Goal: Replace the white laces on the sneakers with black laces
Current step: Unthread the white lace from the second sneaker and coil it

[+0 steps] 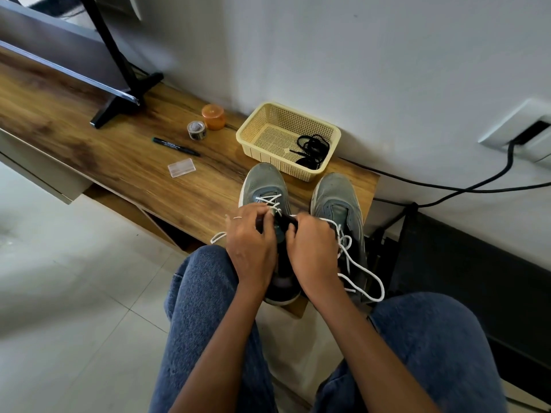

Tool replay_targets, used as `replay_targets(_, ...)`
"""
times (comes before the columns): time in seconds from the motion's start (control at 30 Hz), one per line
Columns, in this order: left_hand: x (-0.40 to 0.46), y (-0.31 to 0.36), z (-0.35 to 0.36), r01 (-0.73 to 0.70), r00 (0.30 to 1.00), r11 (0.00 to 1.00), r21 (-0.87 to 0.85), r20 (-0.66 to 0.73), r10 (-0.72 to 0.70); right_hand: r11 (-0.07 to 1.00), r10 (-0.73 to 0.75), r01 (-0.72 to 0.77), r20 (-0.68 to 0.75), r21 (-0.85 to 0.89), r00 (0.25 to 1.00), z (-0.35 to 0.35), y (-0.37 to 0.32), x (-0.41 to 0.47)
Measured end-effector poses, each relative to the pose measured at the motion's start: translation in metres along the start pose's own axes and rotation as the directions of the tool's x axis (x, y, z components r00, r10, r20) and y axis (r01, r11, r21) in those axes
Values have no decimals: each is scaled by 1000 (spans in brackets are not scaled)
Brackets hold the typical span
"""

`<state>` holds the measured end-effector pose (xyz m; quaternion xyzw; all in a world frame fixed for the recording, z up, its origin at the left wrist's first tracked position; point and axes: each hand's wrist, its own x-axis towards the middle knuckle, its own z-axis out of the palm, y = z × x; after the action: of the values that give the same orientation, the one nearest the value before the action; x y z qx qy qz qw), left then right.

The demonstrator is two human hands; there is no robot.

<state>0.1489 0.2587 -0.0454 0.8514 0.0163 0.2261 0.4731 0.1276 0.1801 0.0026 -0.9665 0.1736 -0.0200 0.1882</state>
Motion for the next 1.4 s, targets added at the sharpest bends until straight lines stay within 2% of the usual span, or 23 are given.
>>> replay_targets(0.07,2,3,-1,63,996,994,-92,-64,-69,1000,1,-1,-6,2,1000,0,1,0)
replay_targets(0.1,5,2,-2,134,982,981,-139,-118,-151,1000,4,-4,-5,4,1000,1,1,0)
replay_targets(0.17,12,0,-3,339,900,904,-260,-190,-392,1000,9,-9,-1,2,1000,1,2,1)
replay_targets(0.2,14,-1,-4,415,861,860,-295,-178,-477,1000,8,-8,4,-2,1000,0,2,0)
replay_targets(0.23,15,-2,-4,448,850,844,-294,-153,-504,1000,6,-6,8,-8,1000,1,2,0)
replay_targets(0.3,14,0,-6,383,904,897,-218,-109,-413,1000,4,-4,2,-15,1000,2,2,1)
replay_targets(0.4,13,1,-9,94,995,996,-6,18,-94,1000,2,-2,-5,-17,1000,2,3,1)
replay_targets(0.5,10,0,-9,-178,971,965,193,193,141,1000,-3,3,24,-9,1000,-1,3,1)
replay_targets(0.63,10,-6,-9,-281,943,912,300,263,204,1000,2,-2,12,4,1000,-2,3,0)
replay_targets(0.83,8,-9,-7,-292,942,907,303,254,219,1000,6,-6,18,-21,1000,0,2,0)
replay_targets(1.0,4,-4,-3,-235,953,938,256,249,171,1000,8,-8,10,-10,1000,0,1,-1)
replay_targets(1.23,3,3,-4,-55,977,993,101,212,33,1000,10,-10,-1,-25,1000,-1,-2,-2)
replay_targets(1.33,2,5,-4,-9,990,999,50,145,1,1000,10,-10,4,-28,1000,-1,-2,-2)
replay_targets(1.4,1,7,-5,77,993,997,7,93,-77,1000,11,-11,8,-23,1000,-1,-2,-3)
